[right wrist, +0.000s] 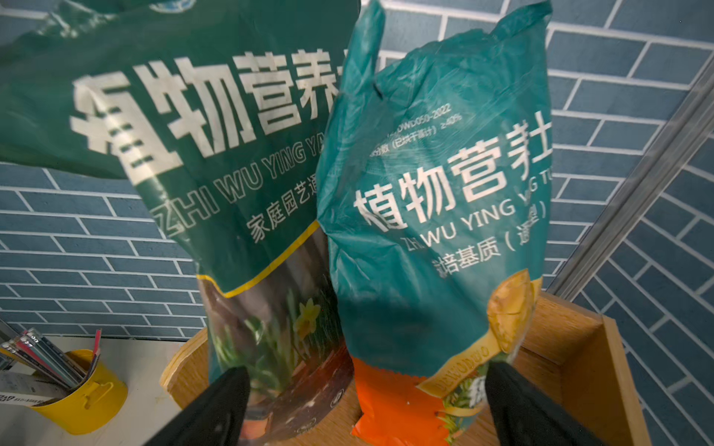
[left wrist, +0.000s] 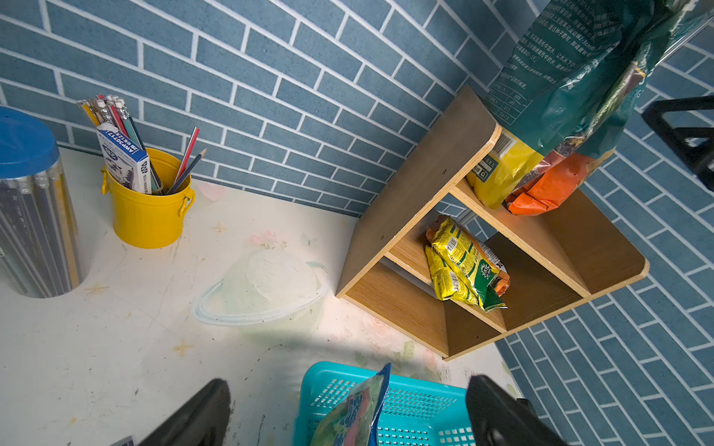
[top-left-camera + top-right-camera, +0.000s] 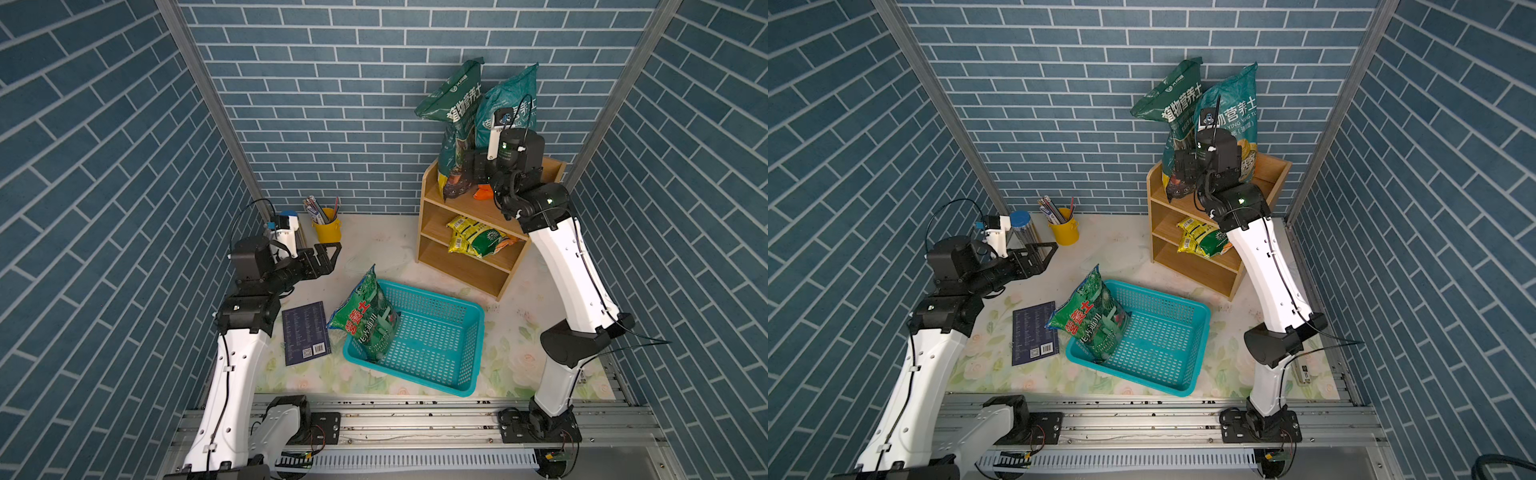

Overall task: Take down the fertilizer bag from the shelf
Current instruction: Pick up the fertilizer bag from the shelf.

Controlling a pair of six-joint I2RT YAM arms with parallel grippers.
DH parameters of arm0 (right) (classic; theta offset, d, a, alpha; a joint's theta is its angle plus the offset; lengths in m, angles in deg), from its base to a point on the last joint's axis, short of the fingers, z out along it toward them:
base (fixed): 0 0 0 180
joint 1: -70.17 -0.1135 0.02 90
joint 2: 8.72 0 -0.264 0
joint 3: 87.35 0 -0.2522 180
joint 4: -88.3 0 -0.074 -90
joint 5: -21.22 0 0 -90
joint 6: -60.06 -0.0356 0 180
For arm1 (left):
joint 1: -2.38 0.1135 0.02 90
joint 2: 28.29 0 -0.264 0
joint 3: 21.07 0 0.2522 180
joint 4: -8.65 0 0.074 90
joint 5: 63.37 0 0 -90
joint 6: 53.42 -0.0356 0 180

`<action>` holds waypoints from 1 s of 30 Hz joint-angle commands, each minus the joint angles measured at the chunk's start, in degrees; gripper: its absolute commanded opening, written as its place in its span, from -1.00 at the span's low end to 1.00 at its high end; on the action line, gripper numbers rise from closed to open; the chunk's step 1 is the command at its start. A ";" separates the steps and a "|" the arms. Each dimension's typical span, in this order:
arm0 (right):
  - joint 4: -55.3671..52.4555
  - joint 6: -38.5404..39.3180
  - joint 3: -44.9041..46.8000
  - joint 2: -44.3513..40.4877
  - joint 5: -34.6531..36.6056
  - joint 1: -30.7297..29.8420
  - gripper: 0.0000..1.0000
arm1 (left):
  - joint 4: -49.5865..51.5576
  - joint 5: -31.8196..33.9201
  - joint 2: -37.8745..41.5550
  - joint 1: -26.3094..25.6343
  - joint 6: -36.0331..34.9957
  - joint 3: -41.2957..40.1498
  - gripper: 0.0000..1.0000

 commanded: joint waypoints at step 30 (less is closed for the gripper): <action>26.62 15.98 -4.74 12.92 15.02 5.81 -1.00 | -1.30 -0.96 0.10 0.66 0.26 -1.33 1.00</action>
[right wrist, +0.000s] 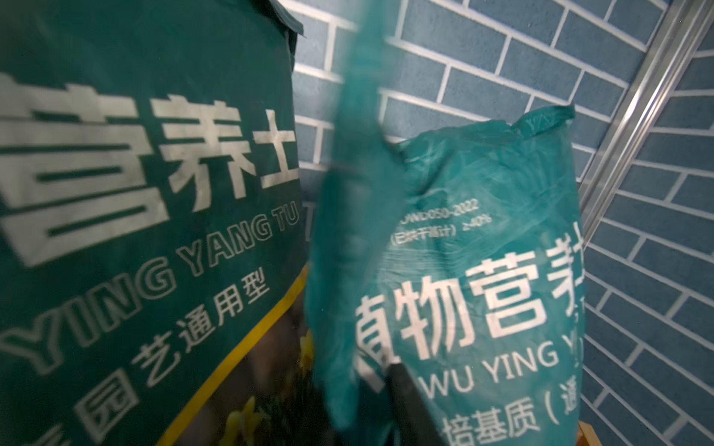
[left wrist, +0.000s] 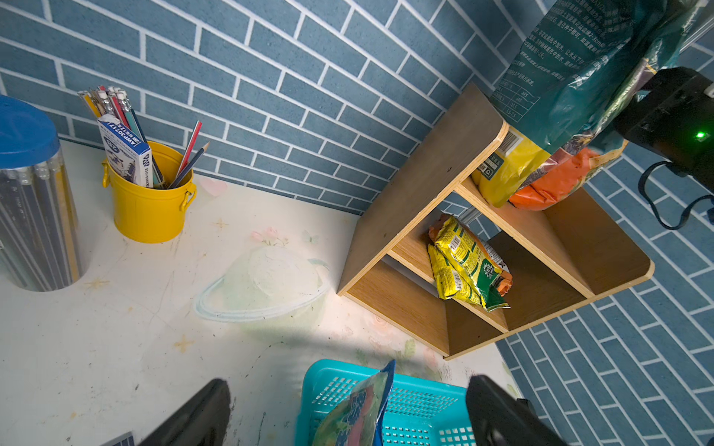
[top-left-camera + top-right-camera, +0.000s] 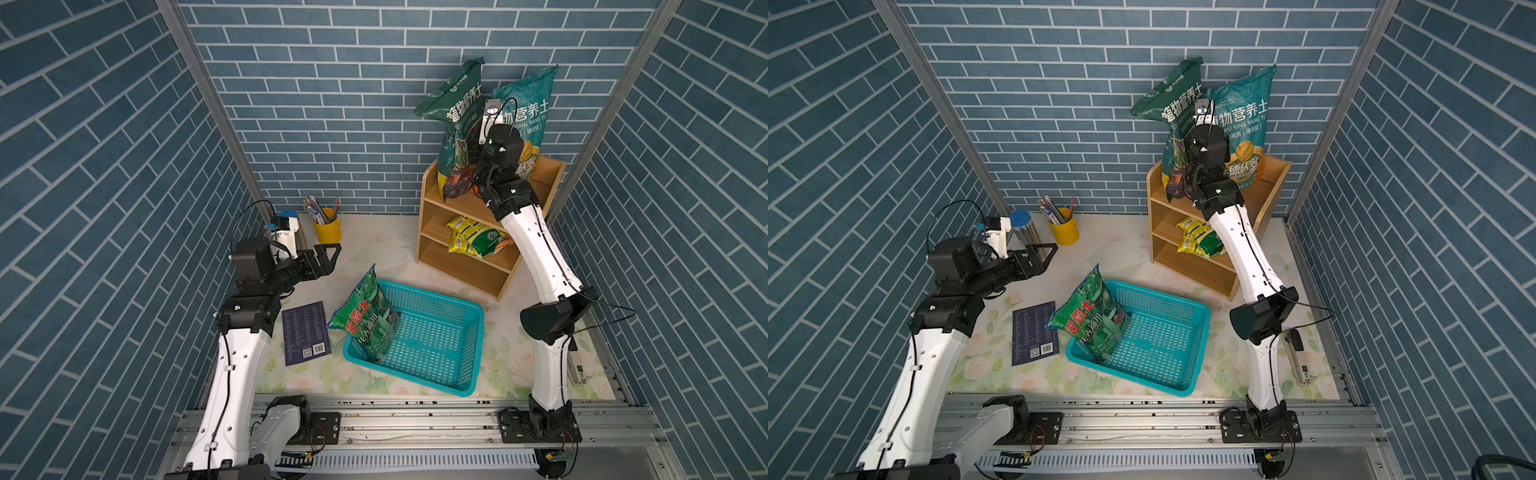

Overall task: Take down the fertilizer bag from the shelf
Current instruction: Pick up the fertilizer bag from the shelf, then place the fertilizer bag in the storage box.

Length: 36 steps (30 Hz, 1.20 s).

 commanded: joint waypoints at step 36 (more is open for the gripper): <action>-15.60 -23.62 39.36 -39.81 -7.73 -13.74 -1.00 | -2.91 -4.56 0.32 3.94 0.57 -3.55 1.00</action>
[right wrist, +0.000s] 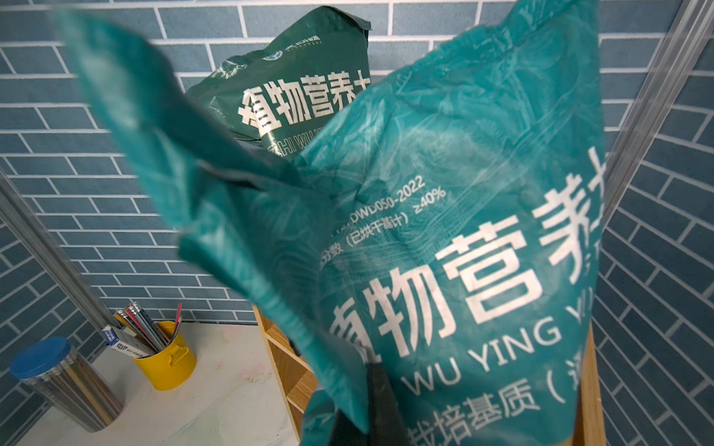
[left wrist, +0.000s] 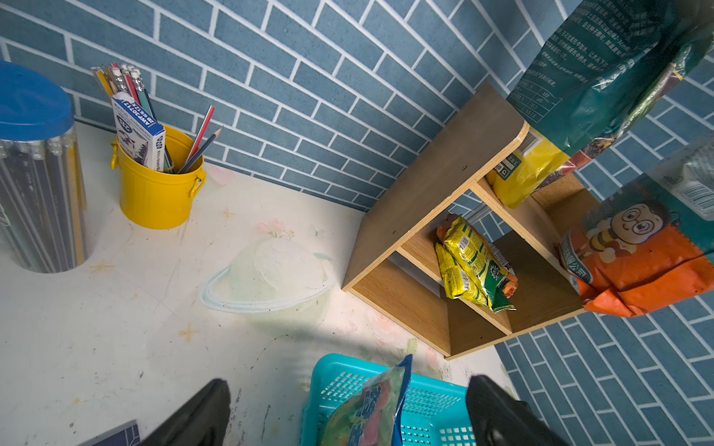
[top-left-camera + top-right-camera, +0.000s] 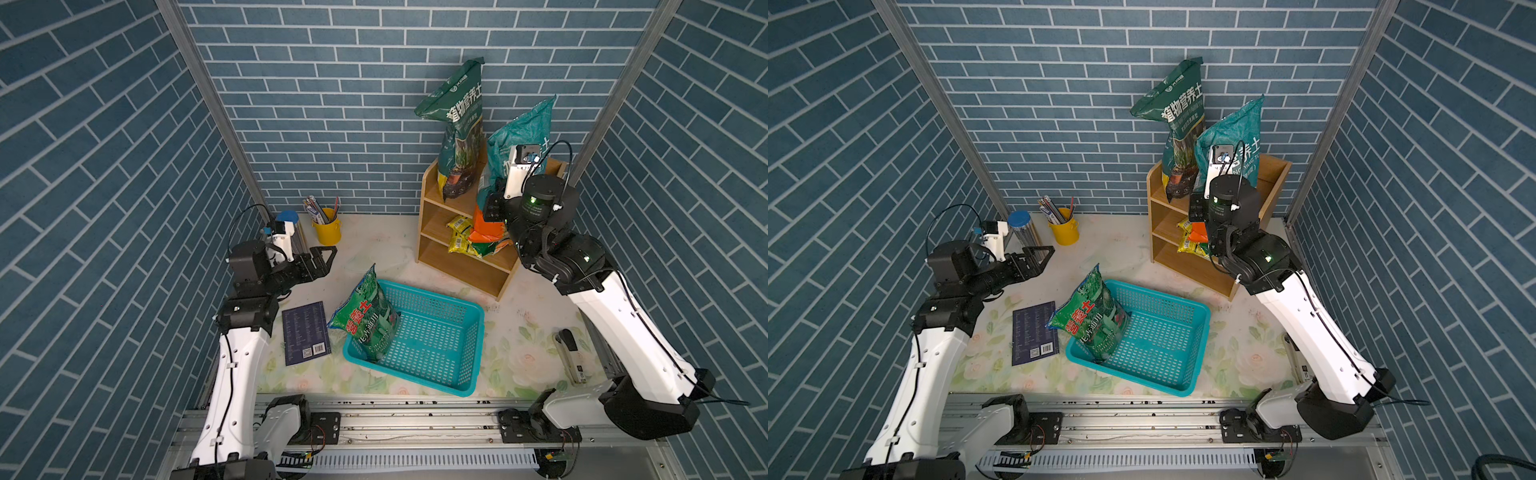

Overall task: Take down the fertilizer bag from the shelf
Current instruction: Place the fertilizer bag in the storage box.

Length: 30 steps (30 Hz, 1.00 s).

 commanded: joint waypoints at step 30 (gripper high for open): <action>8.01 1.21 16.86 -6.45 13.90 -32.64 -1.00 | -2.34 -2.00 0.26 0.35 0.90 -1.39 1.00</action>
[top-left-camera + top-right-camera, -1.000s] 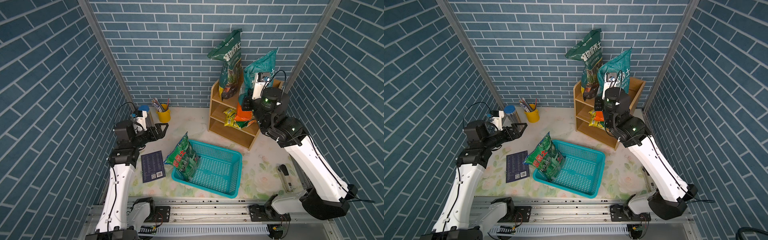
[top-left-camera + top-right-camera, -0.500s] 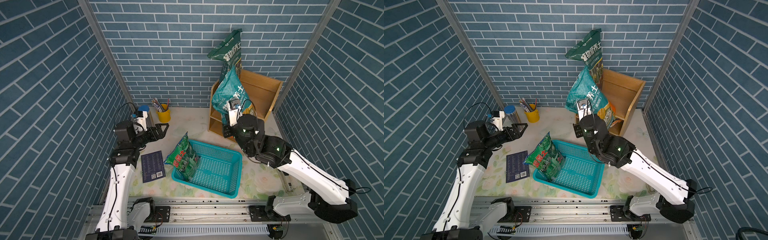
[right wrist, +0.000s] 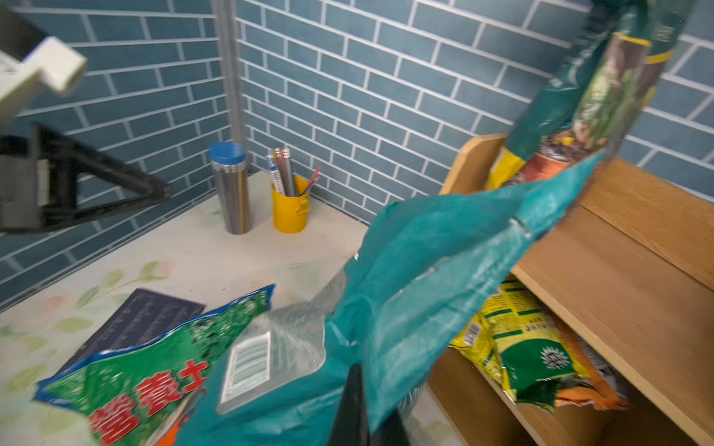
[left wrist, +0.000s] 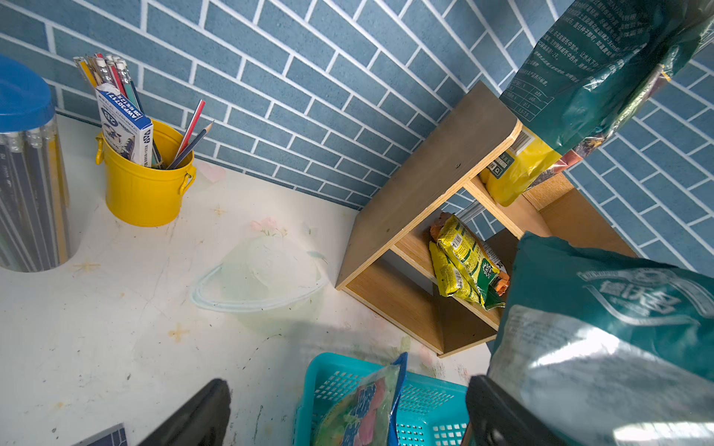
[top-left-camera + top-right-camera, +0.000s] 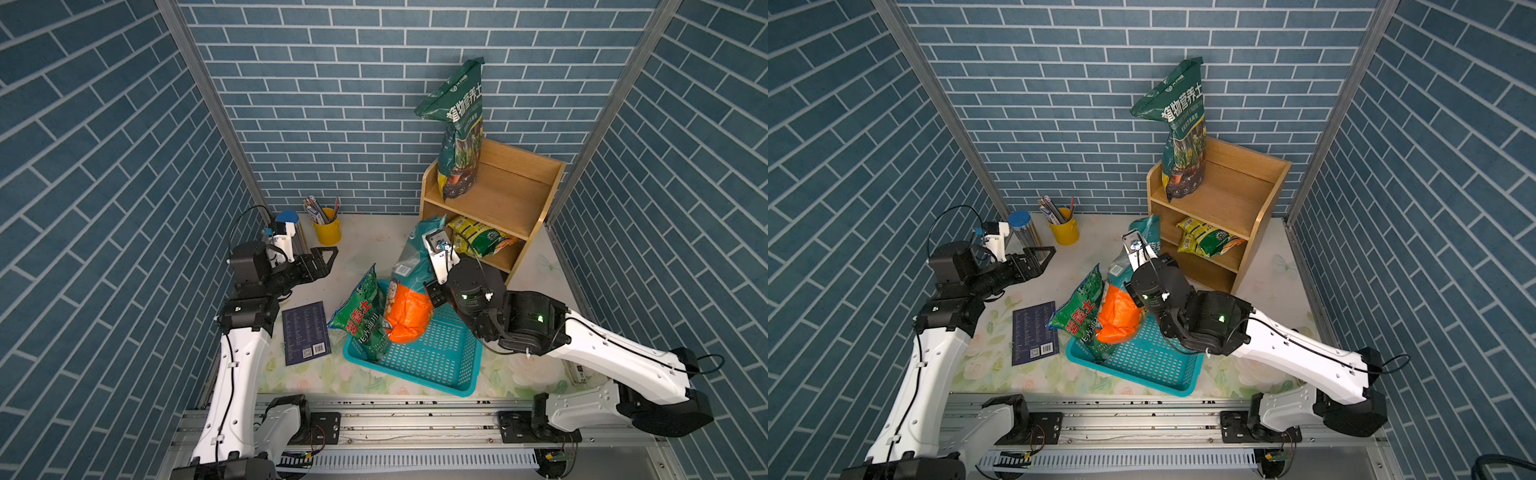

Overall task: Take down the fertilizer bag from the shelf
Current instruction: Place the fertilizer bag in the storage box.

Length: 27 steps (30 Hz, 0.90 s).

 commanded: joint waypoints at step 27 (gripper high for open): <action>24.29 3.69 13.80 -0.49 1.02 0.21 -1.00 | -0.94 -0.77 0.12 0.25 0.11 -0.60 1.00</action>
